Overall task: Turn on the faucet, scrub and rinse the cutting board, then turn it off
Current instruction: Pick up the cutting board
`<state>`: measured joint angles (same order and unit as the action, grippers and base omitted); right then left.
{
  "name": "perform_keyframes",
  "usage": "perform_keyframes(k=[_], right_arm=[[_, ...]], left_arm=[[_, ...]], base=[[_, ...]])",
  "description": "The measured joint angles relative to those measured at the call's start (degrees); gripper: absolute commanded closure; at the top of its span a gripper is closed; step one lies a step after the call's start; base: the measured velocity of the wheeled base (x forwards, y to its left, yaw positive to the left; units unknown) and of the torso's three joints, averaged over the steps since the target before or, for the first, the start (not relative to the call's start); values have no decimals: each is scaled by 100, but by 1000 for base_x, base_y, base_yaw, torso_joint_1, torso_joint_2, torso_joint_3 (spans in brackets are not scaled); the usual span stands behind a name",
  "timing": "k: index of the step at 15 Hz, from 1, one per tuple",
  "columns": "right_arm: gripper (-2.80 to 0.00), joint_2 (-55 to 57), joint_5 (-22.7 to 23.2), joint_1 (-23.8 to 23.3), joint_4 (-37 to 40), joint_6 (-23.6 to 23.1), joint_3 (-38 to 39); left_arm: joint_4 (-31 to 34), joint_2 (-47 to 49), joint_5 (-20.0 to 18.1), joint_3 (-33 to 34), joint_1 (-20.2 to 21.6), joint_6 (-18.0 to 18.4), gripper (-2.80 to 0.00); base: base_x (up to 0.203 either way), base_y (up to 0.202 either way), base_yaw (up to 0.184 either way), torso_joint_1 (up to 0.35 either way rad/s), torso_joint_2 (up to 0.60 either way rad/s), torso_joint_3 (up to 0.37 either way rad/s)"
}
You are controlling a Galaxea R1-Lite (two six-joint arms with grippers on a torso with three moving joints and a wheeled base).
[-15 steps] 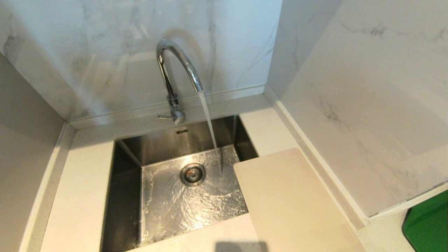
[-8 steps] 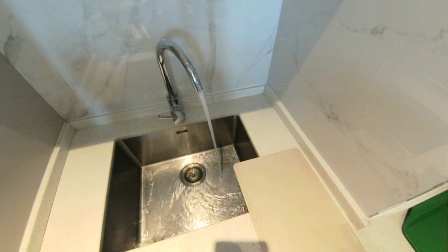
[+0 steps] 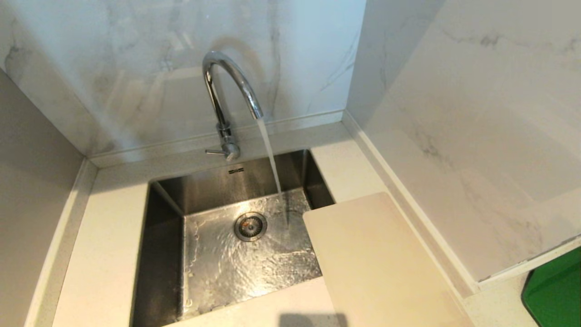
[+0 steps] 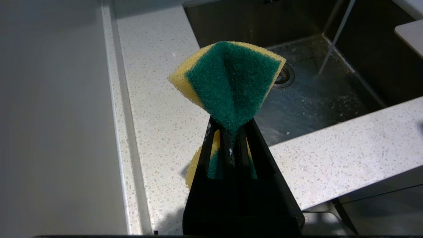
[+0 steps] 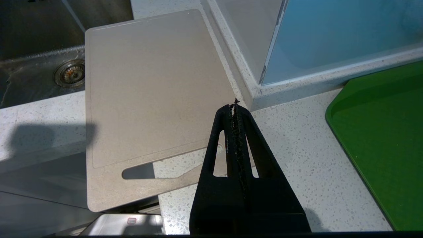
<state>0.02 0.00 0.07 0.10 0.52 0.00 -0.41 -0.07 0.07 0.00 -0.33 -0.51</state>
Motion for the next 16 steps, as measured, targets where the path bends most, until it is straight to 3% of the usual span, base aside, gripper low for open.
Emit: perform_keyframes(k=[10, 16], right_arm=[[0, 0, 0, 0, -1, 10, 0], [0, 0, 0, 0, -1, 10, 0]], left_arm=[[0, 0, 0, 0, -2, -4, 0], [0, 0, 0, 0, 0, -6, 0]], base=[[0, 0, 0, 0, 0, 0], [-167, 0, -1, 5, 4, 1]])
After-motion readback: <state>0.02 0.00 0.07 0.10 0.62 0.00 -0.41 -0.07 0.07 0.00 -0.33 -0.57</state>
